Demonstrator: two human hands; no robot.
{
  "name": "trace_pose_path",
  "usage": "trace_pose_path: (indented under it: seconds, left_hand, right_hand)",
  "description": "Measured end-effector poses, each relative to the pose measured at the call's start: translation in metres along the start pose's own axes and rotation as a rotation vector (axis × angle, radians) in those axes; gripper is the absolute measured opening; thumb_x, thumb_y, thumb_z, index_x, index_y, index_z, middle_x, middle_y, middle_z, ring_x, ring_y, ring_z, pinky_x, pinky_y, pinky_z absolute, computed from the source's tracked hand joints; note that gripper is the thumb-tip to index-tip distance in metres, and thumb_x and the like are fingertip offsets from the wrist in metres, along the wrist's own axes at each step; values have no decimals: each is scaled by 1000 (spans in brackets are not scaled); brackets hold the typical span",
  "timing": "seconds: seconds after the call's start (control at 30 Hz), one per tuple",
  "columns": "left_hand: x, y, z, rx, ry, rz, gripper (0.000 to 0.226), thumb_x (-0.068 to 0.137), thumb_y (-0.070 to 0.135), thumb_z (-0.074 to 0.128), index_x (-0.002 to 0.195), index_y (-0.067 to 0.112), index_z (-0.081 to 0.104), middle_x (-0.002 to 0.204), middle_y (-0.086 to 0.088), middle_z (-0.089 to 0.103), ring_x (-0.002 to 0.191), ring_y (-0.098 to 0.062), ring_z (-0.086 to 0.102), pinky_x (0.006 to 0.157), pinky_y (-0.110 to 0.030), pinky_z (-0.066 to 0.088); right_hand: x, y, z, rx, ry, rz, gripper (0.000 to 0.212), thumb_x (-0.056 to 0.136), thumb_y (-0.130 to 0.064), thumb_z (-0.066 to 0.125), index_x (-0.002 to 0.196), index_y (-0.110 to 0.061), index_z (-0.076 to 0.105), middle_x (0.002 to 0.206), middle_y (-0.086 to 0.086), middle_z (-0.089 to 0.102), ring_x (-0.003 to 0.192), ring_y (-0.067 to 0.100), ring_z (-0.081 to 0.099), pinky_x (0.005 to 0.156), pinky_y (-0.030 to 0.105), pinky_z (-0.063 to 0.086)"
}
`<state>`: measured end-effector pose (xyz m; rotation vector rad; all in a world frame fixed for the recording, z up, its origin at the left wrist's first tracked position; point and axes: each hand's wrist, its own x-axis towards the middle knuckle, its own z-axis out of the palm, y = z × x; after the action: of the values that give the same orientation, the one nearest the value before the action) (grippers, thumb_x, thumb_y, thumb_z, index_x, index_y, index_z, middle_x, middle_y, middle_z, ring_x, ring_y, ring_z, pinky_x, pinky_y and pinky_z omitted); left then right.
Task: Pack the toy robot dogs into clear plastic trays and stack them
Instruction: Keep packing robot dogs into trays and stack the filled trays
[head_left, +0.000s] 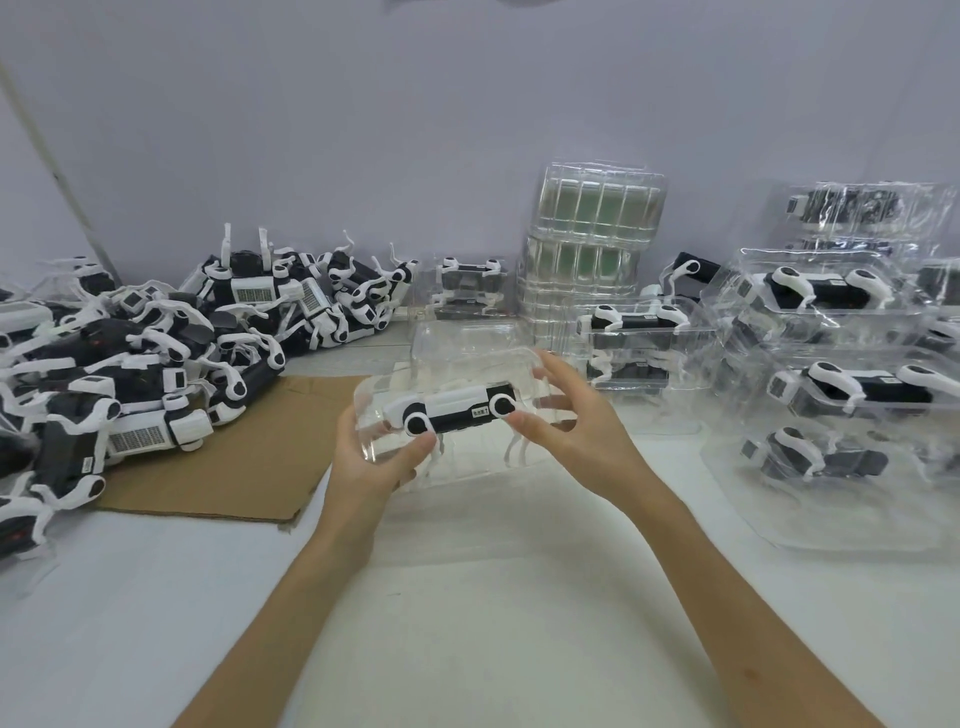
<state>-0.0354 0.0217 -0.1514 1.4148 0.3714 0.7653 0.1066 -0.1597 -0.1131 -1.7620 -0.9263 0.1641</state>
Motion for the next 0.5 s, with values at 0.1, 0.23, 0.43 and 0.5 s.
trace_pose_path:
  seconds: [0.1,0.23,0.43,0.5]
  left_hand:
    - [2,-3,0,61,118,99,83,67,27,89,137,34,44,123,-1,57,86,-1,70,68,-25,56]
    - [-2,-8,3,171,269,200,94,74,32,87,146,36,27,114,15,51,84,8,64,70,-17,47]
    - [-5,-6,4,209,242,271,90,77,27,85,145,39,28,124,9,52,101,-13,64,80,-28,54]
    - [-10,-5,9,236,148,307,91,71,34,83,143,45,30,117,23,52,99,-8,63,72,-23,55]
  right_hand:
    - [-4,0,10,-197,106,-18,69,88,-37,73,148,-35,37,150,-12,43,128,5,47,108,31,37]
    - [-14,-17,27,-297,301,-307,49,78,-2,56,121,-23,64,120,-11,66,110,10,57,104,46,40]
    - [-24,-16,61,-805,-292,-230,66,88,-12,52,146,-42,42,154,7,39,146,19,24,118,42,-8]
    - [-26,-11,65,-850,-288,-230,69,88,-14,52,149,-42,36,149,12,40,145,24,24,116,43,-9]
